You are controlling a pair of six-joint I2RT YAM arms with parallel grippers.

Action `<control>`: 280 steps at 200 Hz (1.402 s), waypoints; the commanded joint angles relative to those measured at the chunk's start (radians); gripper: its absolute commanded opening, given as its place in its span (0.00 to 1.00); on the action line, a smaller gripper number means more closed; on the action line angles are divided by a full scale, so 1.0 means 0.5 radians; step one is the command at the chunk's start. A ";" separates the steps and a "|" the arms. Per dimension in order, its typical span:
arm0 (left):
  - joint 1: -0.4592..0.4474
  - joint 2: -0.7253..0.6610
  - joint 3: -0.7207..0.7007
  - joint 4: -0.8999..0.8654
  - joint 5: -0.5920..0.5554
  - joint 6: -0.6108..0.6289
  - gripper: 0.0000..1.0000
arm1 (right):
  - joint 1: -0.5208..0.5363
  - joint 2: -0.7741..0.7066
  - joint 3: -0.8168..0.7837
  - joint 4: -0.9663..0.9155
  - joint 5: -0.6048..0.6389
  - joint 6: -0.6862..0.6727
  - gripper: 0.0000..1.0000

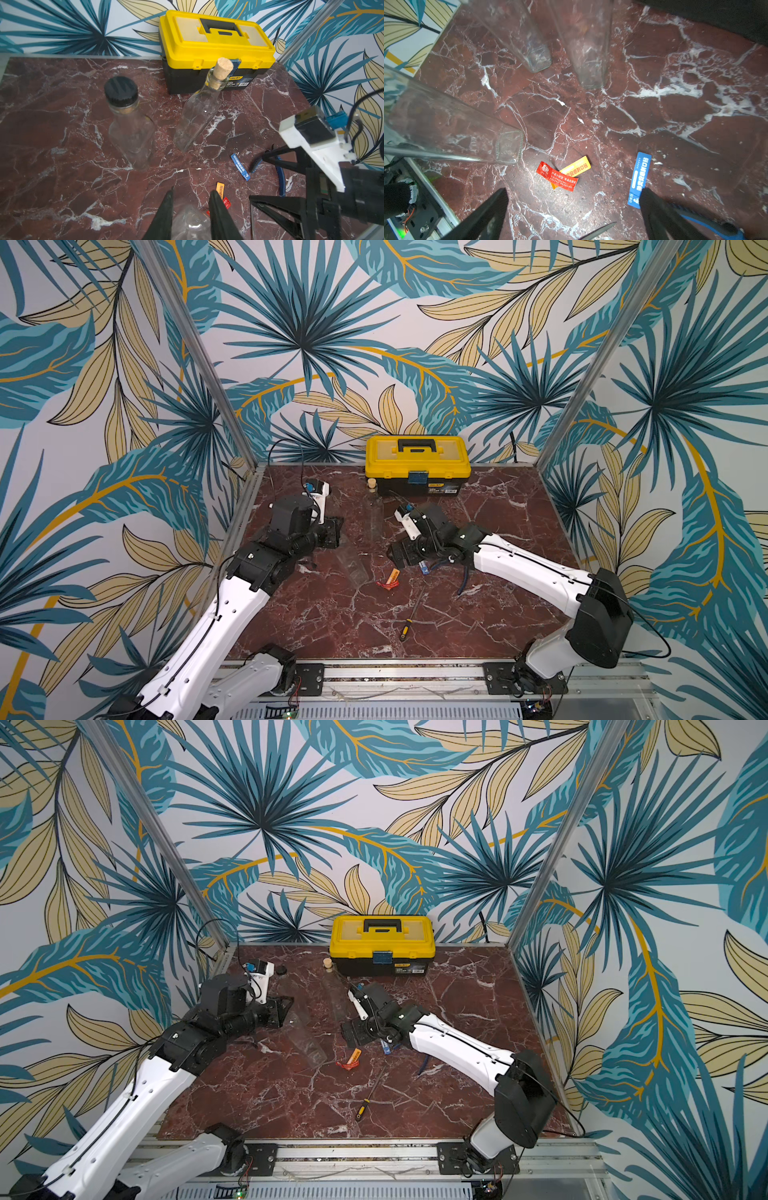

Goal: Remove the label from the bottle
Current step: Place the label at the center of the board, then place the bottle at the center of the board.

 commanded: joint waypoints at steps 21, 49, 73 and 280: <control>-0.104 0.033 0.103 0.232 -0.188 0.138 0.00 | -0.060 -0.151 -0.020 0.049 0.108 0.057 1.00; -0.152 0.039 0.025 0.427 -0.266 0.201 0.00 | -0.069 -0.180 -0.035 0.076 0.130 0.066 1.00; -0.180 0.072 -0.036 0.596 -0.303 0.258 0.00 | -0.071 -0.183 -0.035 0.093 0.130 0.072 1.00; -0.445 0.729 0.398 0.899 -0.237 0.397 0.00 | -0.133 -0.403 -0.069 0.015 0.204 0.036 1.00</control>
